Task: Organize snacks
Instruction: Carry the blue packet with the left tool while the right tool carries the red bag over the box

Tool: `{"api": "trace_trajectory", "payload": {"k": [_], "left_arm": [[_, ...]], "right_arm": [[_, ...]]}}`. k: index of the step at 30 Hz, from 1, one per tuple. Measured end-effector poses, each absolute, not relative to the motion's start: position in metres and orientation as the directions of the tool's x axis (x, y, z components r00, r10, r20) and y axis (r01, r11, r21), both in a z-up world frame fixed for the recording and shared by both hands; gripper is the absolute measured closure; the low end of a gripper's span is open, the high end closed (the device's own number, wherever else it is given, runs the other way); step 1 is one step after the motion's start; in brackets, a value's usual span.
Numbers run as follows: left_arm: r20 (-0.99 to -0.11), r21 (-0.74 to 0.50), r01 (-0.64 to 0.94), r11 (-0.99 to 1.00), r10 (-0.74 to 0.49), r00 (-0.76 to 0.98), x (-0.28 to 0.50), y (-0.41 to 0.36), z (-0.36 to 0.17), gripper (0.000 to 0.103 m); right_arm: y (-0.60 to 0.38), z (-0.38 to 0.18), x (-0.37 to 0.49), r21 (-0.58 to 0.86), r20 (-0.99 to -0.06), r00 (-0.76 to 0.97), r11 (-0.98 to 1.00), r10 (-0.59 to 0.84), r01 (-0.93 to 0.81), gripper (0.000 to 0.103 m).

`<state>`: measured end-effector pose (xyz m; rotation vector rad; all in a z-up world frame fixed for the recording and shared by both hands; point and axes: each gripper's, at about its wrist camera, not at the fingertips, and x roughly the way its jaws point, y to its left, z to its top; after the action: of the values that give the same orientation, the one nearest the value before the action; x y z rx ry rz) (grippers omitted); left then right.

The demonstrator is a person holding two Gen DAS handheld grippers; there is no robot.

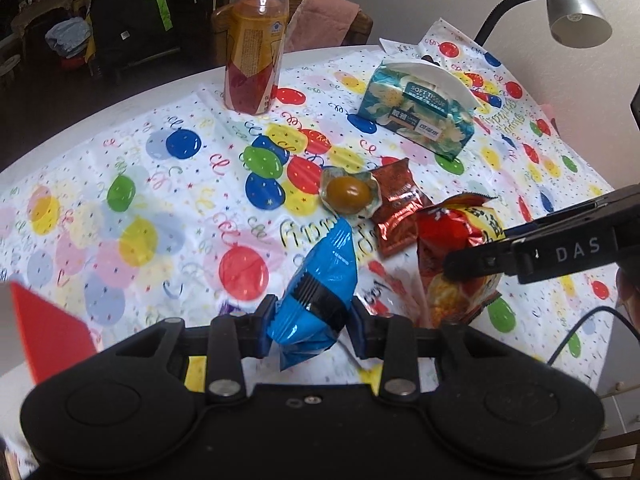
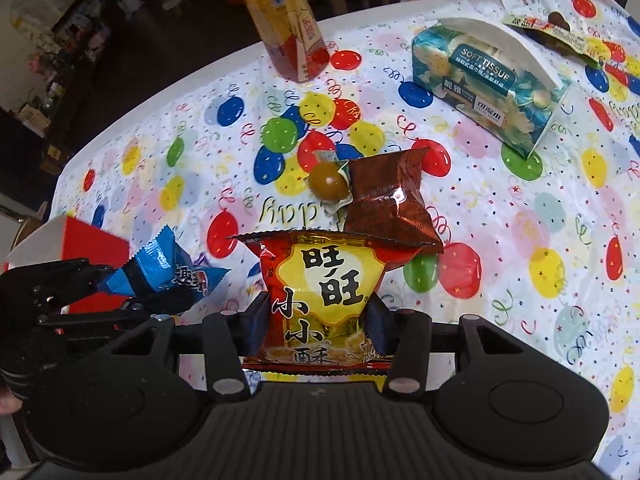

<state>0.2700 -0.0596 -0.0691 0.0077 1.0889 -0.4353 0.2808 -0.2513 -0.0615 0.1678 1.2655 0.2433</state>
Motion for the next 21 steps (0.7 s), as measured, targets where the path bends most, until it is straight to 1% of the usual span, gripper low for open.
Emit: {"api": "trace_trajectory", "payload": {"k": [9,16,21], "left_arm": [[-0.848,-0.241,0.326,0.914,-0.362,0.386,0.235,-0.029,-0.046,0.069],[-0.841,-0.256,0.309,0.916,-0.369,0.395,0.208,0.002,-0.027,0.070],[-0.837,-0.242,0.294,0.925,-0.353,0.419,0.191,0.031,-0.011,0.070]], "right_arm": [[-0.225,-0.037,0.249,0.240,-0.921,0.267,0.952,0.285,-0.191,0.055],[-0.183,-0.022,0.228,0.232,-0.919,0.253,0.934,0.302,-0.273,0.055],[-0.144,-0.012,0.217,0.228,-0.915,0.246,0.913,0.320,-0.339,0.055]]}}
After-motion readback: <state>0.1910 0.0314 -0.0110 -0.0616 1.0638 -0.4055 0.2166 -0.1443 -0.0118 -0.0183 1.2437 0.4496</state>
